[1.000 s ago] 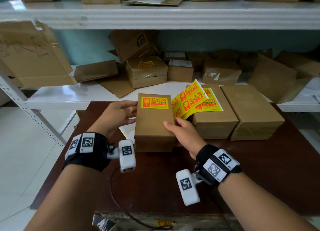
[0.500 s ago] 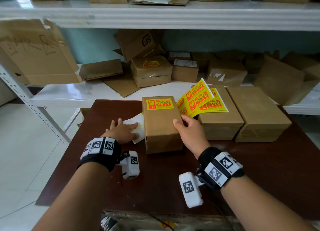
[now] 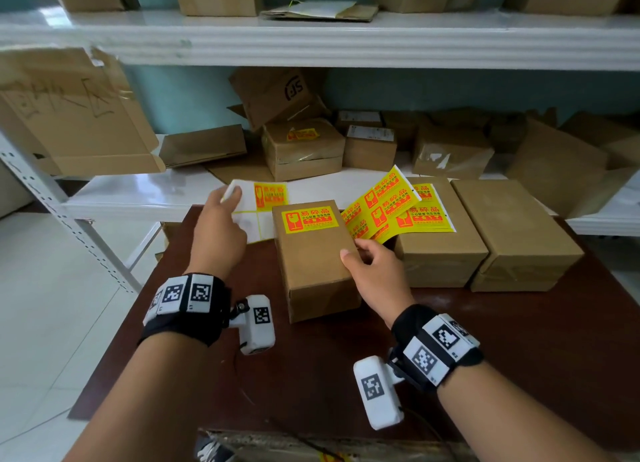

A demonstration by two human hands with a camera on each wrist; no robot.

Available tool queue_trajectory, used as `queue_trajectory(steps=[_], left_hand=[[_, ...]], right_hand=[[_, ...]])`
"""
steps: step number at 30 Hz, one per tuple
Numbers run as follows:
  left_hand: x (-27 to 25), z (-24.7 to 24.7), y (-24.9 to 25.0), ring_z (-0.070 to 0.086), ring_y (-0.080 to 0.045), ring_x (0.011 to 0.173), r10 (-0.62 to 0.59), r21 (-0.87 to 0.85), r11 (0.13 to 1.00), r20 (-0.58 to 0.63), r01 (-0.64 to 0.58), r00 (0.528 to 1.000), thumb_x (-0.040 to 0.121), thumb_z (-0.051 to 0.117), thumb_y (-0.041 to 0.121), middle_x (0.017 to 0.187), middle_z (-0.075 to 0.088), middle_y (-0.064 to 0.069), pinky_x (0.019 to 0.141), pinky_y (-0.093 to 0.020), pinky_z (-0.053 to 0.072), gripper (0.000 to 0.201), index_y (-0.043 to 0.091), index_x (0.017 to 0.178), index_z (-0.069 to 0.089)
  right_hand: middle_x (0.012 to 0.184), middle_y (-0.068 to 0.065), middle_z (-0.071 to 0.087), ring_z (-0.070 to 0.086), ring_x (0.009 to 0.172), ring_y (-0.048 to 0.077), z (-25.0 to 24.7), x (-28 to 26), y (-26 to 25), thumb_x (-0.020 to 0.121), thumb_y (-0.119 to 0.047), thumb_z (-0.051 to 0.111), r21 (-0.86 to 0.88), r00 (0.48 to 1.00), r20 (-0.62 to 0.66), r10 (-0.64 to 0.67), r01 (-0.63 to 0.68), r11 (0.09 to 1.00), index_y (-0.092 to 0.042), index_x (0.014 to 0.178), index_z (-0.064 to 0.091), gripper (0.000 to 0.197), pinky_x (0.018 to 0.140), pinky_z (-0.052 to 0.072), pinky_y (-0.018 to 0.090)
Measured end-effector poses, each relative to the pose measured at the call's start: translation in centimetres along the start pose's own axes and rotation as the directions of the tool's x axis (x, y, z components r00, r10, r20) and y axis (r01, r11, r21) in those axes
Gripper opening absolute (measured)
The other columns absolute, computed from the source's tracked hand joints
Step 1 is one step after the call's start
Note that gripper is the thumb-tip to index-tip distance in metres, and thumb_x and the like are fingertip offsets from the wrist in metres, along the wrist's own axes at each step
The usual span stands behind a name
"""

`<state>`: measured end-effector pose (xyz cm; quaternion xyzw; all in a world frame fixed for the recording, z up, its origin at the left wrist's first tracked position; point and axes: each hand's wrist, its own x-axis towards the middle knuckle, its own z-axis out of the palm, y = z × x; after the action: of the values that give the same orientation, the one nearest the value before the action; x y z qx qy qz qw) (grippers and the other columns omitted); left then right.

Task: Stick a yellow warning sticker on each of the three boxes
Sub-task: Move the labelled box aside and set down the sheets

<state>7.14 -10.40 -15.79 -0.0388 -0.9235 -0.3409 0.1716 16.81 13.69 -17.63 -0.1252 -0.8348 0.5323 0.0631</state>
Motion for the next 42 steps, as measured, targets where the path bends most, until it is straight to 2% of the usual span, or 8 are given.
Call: queue_trajectory(steps=[7, 12, 15, 19, 27, 31, 36, 42], left_hand=[[0.0, -3.1, 3.8, 0.036, -0.006, 0.137, 0.197, -0.208, 0.952, -0.149, -0.226, 0.969, 0.087, 0.049, -0.017, 0.153, 0.042, -0.001, 0.101, 0.006, 0.021, 0.066, 0.012, 0.146, 0.050], [-0.6, -4.2, 7.1, 0.048, -0.005, 0.128, 0.231, -0.503, 0.835, -0.047, -0.223, 0.972, 0.086, 0.057, -0.017, 0.146, 0.047, 0.006, 0.092, -0.005, 0.041, 0.068, 0.023, 0.141, 0.054], [-1.2, -3.6, 8.4, 0.057, -0.012, 0.125, 0.181, -0.761, 0.644, 0.051, -0.079, 0.982, 0.084, 0.057, -0.018, 0.143, 0.056, 0.001, 0.099, -0.027, 0.050, 0.070, 0.030, 0.135, 0.058], [-2.0, -2.2, 9.6, 0.064, -0.020, 0.119, 0.105, -0.864, 0.481, 0.230, 0.153, 0.968, 0.086, 0.054, -0.021, 0.133, 0.065, -0.005, 0.100, -0.041, 0.052, 0.067, 0.023, 0.136, 0.058], [-2.8, -0.1, 10.5, 0.053, -0.014, 0.133, 0.158, -0.667, 0.726, 0.398, 0.167, 0.903, 0.086, 0.067, 0.000, 0.144, 0.056, 0.008, 0.113, -0.045, 0.042, 0.058, 0.039, 0.130, 0.065], [-3.7, 0.3, 12.3, 0.057, -0.014, 0.125, 0.148, -0.534, 0.841, 0.388, 0.091, 0.910, 0.093, 0.066, 0.005, 0.140, 0.055, 0.014, 0.108, -0.036, 0.047, 0.054, 0.040, 0.133, 0.061], [-5.6, 1.7, 16.9, 0.063, -0.016, 0.094, -0.012, -0.575, 0.775, 0.399, 0.261, 0.917, 0.098, 0.055, 0.006, 0.117, 0.061, 0.004, 0.094, -0.048, 0.055, 0.049, 0.036, 0.136, 0.056], [-8.0, 7.9, 19.7, 0.040, -0.032, 0.136, -0.209, -0.524, 0.362, 0.761, 0.771, 0.615, 0.101, 0.054, 0.035, 0.152, 0.036, -0.015, 0.102, -0.045, 0.043, 0.052, 0.044, 0.148, 0.034]], right_hand=[[0.127, -0.008, 0.065, 0.061, 0.117, 0.012, 0.9, -0.2, 0.0, 0.093, -0.049, 0.065, 0.000, 0.998, 0.069, 0.012, -0.012, 1.000, -0.022, 0.139, 0.056, 0.054, 0.098, 0.051, 0.033], [0.129, -0.005, 0.064, 0.059, 0.122, 0.014, 0.3, 0.2, -0.4, 0.096, -0.048, 0.061, 0.096, 0.996, 0.084, 0.005, -0.013, 0.995, -0.021, 0.136, 0.059, 0.048, 0.104, 0.049, 0.036], [0.120, -0.007, 0.068, 0.065, 0.114, 0.015, -1.2, 0.3, -1.6, 0.095, -0.050, 0.059, 0.426, 0.981, 0.188, 0.045, -0.122, 0.897, -0.031, 0.115, 0.065, 0.028, 0.097, 0.057, 0.040], [0.120, 0.007, 0.073, 0.069, 0.111, 0.023, -3.1, 1.0, -2.3, 0.065, -0.065, 0.066, 0.696, 0.945, 0.318, 0.080, -0.290, 0.657, -0.019, 0.122, 0.062, 0.072, 0.103, 0.052, 0.042], [0.108, 0.004, 0.075, 0.075, 0.094, 0.017, -6.3, 2.1, -1.7, 0.090, -0.014, 0.067, 0.921, 0.977, 0.186, 0.108, -0.211, 0.327, -0.017, 0.121, 0.063, 0.031, 0.076, 0.062, 0.032], [0.111, 0.009, 0.075, 0.074, 0.099, 0.020, -8.3, 2.6, -1.7, 0.091, -0.004, 0.069, 0.893, 0.988, 0.027, 0.154, -0.093, 0.441, -0.011, 0.121, 0.065, 0.031, 0.071, 0.061, 0.033], [0.095, -0.001, 0.072, 0.071, 0.087, 0.017, -12.8, 3.6, -1.1, 0.093, -0.009, 0.069, 0.766, 0.898, -0.315, 0.308, 0.049, 0.641, -0.021, 0.096, 0.064, 0.013, 0.060, 0.061, 0.032], [0.122, 0.014, 0.069, 0.067, 0.112, 0.030, -15.3, 3.7, 1.4, 0.096, -0.007, 0.063, 0.828, 0.872, -0.249, 0.422, -0.034, 0.559, -0.012, 0.121, 0.060, 0.025, 0.071, 0.062, 0.043]])
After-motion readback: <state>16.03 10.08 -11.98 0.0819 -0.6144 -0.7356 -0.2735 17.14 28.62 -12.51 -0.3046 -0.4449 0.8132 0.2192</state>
